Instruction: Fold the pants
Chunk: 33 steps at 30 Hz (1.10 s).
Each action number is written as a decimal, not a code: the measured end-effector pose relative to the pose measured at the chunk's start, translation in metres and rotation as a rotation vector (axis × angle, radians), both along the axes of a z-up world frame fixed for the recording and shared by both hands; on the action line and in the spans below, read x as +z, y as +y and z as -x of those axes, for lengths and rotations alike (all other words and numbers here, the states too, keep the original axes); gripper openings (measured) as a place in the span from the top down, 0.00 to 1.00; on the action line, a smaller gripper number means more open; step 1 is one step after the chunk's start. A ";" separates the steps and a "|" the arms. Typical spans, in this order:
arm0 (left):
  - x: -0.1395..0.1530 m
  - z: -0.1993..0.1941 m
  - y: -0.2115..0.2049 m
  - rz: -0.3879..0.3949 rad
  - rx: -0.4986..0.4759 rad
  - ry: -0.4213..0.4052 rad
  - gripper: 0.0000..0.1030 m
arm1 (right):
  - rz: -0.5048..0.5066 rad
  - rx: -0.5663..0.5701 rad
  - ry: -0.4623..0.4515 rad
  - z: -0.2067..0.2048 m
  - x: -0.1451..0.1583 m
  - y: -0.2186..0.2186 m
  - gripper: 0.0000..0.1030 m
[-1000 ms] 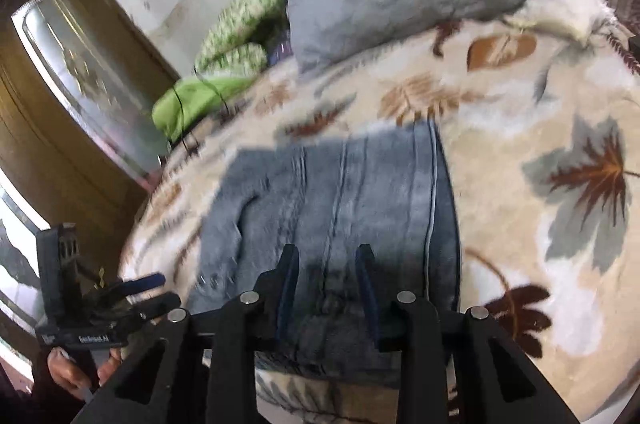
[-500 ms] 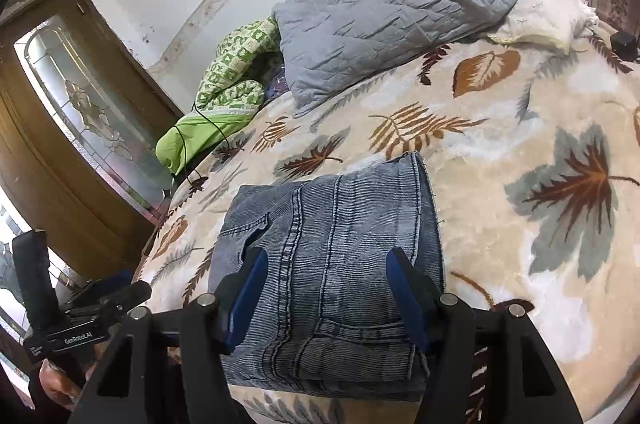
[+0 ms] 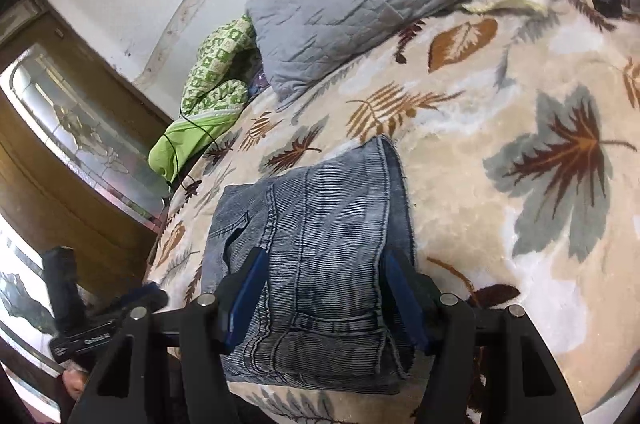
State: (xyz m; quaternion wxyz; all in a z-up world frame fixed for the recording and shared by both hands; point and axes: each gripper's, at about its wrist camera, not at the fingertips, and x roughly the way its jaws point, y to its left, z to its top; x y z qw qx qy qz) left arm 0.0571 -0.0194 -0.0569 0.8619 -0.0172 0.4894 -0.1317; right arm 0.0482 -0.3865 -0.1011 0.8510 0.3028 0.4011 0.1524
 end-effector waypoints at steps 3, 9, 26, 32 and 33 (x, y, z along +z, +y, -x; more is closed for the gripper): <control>-0.011 -0.014 0.008 0.087 0.007 0.066 0.10 | -0.033 -0.016 0.043 -0.003 -0.009 -0.008 0.37; -0.024 -0.040 0.013 0.227 -0.013 0.119 0.10 | -0.065 -0.052 0.112 -0.012 -0.024 -0.021 0.37; -0.057 -0.070 -0.031 0.340 -0.221 0.228 0.10 | -0.259 0.137 0.177 -0.049 -0.055 -0.002 0.30; -0.061 -0.076 -0.030 0.361 -0.205 0.224 0.20 | -0.172 0.186 0.175 -0.062 -0.054 0.020 0.31; -0.061 -0.078 -0.030 0.364 -0.201 0.224 0.23 | -0.144 0.192 0.173 -0.065 -0.054 0.024 0.33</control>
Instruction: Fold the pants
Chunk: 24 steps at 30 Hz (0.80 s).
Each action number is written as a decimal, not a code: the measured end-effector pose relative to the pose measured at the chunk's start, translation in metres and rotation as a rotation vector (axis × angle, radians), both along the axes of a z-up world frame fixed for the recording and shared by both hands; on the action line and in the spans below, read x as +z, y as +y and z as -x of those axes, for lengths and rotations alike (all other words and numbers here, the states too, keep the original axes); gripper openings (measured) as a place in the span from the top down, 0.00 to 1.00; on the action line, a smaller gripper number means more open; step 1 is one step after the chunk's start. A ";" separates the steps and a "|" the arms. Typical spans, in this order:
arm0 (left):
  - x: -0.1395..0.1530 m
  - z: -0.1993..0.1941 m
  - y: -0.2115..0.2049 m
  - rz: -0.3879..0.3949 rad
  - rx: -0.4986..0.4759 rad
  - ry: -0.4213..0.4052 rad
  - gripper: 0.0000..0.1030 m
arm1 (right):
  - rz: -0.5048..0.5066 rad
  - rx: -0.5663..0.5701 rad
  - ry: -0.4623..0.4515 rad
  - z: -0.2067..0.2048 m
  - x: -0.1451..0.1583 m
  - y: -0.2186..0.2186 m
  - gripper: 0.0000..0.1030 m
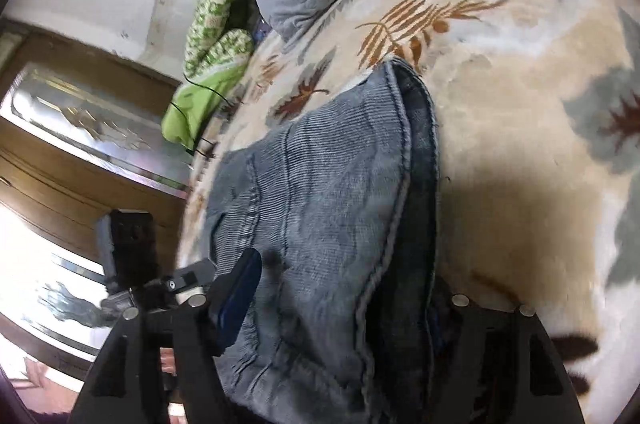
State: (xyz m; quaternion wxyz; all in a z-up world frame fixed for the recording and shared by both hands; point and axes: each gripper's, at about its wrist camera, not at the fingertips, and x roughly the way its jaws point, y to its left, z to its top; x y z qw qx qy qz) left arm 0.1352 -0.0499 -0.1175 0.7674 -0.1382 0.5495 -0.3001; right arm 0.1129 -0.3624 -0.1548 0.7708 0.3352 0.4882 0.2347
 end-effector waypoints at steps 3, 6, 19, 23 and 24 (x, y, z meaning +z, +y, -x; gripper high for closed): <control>0.005 0.000 -0.002 -0.002 -0.003 -0.015 0.38 | 0.042 0.006 -0.010 -0.002 0.003 0.004 0.56; 0.013 0.002 0.001 -0.023 -0.002 -0.043 0.59 | 0.024 0.015 -0.074 0.004 0.014 0.009 0.67; 0.092 -0.032 0.007 -0.043 0.011 -0.214 0.76 | 0.000 -0.012 -0.336 -0.019 0.086 0.026 0.70; 0.096 -0.071 0.006 -0.076 0.056 -0.214 0.76 | -0.089 -0.046 -0.295 -0.069 0.074 0.019 0.70; 0.088 -0.084 0.003 -0.110 0.067 -0.205 0.76 | -0.105 -0.051 -0.270 -0.081 0.065 0.019 0.70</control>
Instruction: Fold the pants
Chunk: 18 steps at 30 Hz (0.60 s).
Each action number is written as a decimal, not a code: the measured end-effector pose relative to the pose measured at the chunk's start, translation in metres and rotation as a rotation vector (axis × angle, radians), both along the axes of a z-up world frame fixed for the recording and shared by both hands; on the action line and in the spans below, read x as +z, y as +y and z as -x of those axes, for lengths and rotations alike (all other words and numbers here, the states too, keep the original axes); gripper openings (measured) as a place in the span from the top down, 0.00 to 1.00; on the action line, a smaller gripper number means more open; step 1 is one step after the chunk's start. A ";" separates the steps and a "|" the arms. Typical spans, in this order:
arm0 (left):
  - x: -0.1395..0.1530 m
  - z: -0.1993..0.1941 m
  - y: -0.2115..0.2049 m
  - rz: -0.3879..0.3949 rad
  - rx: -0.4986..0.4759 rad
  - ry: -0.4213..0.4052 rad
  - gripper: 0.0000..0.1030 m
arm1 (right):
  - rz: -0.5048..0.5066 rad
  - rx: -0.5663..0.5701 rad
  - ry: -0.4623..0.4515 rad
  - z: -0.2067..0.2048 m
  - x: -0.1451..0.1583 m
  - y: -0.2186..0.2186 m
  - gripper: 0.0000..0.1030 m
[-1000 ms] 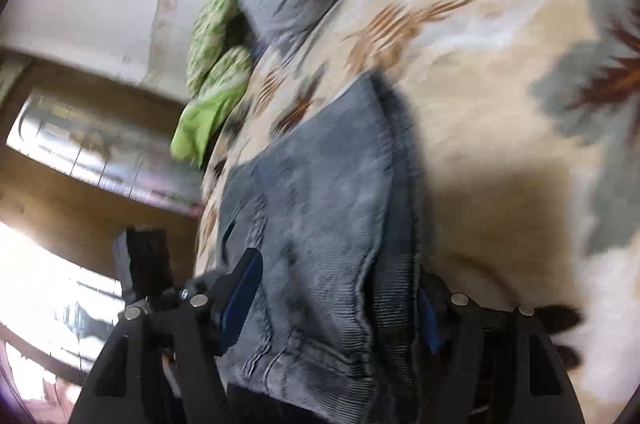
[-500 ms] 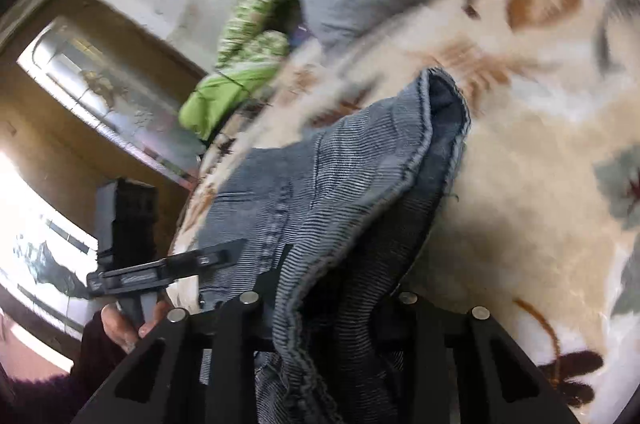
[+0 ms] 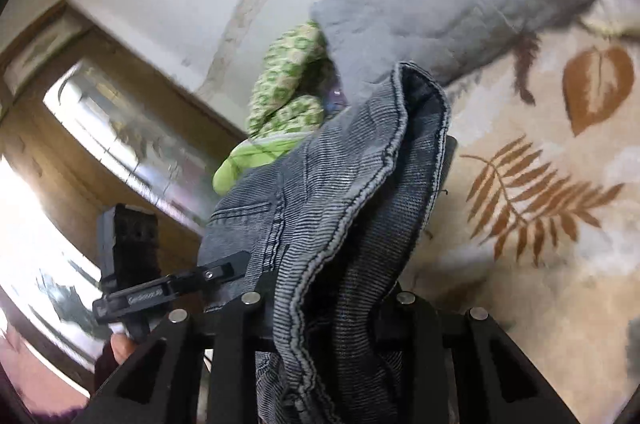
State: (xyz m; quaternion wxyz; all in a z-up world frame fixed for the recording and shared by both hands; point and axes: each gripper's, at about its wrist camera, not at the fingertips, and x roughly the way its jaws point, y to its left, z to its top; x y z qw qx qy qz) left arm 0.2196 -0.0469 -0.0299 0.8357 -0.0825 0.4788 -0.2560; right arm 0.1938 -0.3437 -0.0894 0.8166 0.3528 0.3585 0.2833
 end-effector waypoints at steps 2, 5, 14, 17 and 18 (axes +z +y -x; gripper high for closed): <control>-0.022 -0.015 -0.004 -0.068 0.036 0.040 0.73 | 0.010 0.014 0.105 -0.024 -0.029 0.001 0.63; -0.080 -0.035 -0.002 -0.219 0.142 0.138 0.51 | 0.164 -0.030 0.338 -0.047 -0.076 0.008 0.48; -0.048 0.015 0.013 -0.199 0.238 0.021 0.40 | 0.373 -0.141 0.071 0.012 0.004 0.001 0.44; -0.016 0.058 0.013 -0.228 0.291 -0.082 0.23 | 0.435 -0.225 -0.057 0.051 0.038 0.004 0.42; -0.003 0.080 0.011 -0.242 0.316 -0.146 0.22 | 0.460 -0.254 -0.111 0.064 0.052 0.008 0.40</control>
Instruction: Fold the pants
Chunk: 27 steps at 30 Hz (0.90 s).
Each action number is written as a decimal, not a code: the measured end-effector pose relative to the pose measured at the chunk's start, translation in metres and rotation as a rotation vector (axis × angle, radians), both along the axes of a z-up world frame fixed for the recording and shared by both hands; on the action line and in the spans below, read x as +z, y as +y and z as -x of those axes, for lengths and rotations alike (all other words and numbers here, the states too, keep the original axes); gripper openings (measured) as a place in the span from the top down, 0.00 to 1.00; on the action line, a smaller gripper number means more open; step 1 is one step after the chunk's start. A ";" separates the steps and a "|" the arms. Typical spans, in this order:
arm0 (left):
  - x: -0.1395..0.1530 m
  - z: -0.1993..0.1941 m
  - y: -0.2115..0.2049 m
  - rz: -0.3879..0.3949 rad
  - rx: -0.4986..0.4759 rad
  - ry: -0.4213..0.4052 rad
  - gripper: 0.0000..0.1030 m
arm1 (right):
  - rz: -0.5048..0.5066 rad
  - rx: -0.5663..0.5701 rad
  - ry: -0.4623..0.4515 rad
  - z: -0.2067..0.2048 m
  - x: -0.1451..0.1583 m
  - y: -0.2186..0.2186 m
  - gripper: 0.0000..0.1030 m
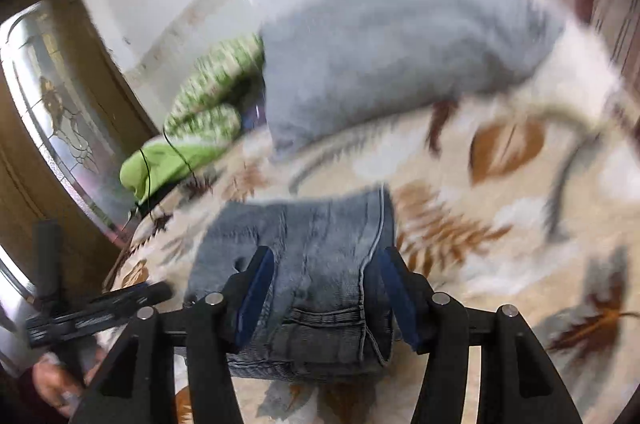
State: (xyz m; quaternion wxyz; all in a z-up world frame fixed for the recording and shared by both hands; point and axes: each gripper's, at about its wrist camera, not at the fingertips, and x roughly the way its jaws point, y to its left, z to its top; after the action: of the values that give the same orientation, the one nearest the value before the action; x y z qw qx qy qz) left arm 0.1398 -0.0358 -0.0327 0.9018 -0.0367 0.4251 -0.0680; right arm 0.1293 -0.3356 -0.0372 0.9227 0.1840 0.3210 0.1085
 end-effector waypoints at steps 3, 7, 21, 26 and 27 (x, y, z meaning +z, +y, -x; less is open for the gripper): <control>0.025 0.040 -0.006 -0.082 0.021 -0.101 0.18 | 0.092 -0.026 -0.170 0.047 0.034 0.022 0.32; 0.054 0.087 -0.014 -0.192 0.073 -0.215 0.17 | 0.147 -0.049 -0.258 0.102 0.043 0.042 0.32; 0.104 0.149 -0.007 -0.289 0.160 -0.422 0.00 | 0.241 -0.070 -0.337 0.168 0.039 0.063 0.29; 0.103 0.145 -0.001 -0.274 0.185 -0.400 0.00 | 0.234 -0.062 -0.333 0.162 0.037 0.066 0.29; 0.102 0.143 0.001 -0.272 0.190 -0.397 0.00 | 0.234 -0.060 -0.331 0.161 0.036 0.067 0.29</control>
State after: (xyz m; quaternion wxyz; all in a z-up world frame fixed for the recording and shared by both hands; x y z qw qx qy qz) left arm -0.0032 -0.0348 0.0697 0.9666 0.0592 0.2397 0.0688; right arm -0.0317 -0.2685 -0.0013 0.9807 0.0648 0.1696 0.0719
